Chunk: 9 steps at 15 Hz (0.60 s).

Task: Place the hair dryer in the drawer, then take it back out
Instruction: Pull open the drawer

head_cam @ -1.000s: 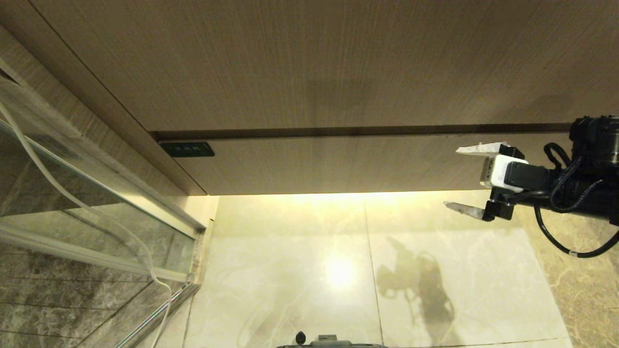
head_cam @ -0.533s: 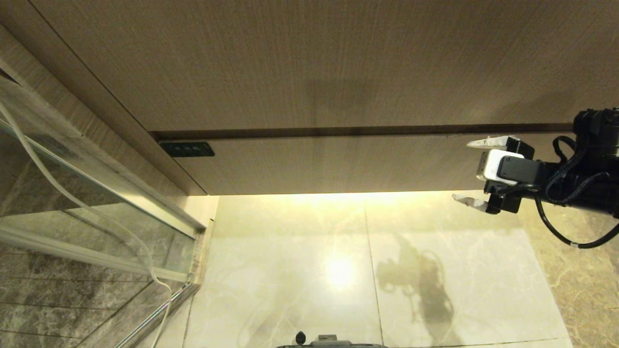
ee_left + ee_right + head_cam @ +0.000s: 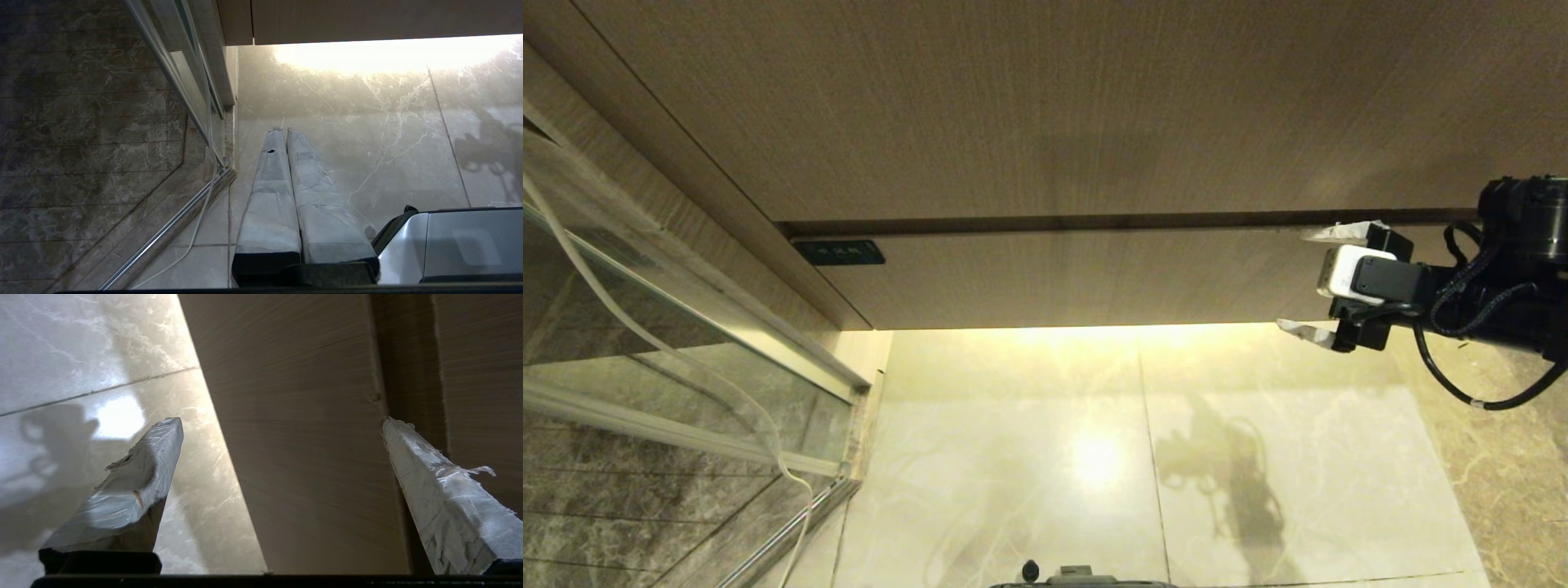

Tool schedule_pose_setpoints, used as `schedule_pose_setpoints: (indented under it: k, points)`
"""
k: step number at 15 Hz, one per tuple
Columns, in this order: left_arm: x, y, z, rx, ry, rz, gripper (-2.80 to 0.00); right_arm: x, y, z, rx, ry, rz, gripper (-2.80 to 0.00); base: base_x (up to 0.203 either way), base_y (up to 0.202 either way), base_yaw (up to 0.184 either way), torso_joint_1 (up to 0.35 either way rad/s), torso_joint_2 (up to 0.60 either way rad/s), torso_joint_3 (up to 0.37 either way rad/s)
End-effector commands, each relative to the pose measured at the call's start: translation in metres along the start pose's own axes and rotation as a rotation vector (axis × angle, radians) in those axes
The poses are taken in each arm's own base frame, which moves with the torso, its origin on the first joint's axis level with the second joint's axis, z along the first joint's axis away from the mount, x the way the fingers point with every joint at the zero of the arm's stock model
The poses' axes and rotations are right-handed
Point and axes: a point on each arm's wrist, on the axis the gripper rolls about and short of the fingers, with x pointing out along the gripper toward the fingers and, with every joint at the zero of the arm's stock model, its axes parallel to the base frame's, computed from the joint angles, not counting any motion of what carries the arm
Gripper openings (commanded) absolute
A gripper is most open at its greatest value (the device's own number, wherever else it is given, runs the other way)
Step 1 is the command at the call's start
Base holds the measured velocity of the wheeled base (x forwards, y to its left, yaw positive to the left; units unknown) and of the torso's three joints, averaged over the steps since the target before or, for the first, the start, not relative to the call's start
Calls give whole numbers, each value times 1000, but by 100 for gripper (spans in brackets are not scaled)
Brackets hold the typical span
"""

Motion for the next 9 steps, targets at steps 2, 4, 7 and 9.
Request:
schedule_pose_setpoints:
  k: [2, 4, 7, 9]
  points:
    - [0, 0, 0, -1, 1, 0, -280, 16, -3, -3, -10, -6, 3, 0, 0, 0, 0, 0, 0, 0]
    - [0, 0, 0, 0, 0, 0, -280, 24, -4, -6, -11, -7, 4, 0, 0, 0, 0, 0, 0, 0]
    - [0, 0, 0, 0, 0, 0, -280, 37, -8, -10, -12, -6, 1, 0, 0, 0, 0, 0, 0, 0]
    - [0, 0, 0, -1, 0, 0, -280, 43, -12, -10, -15, -8, -10, 0, 0, 0, 0, 0, 0, 0]
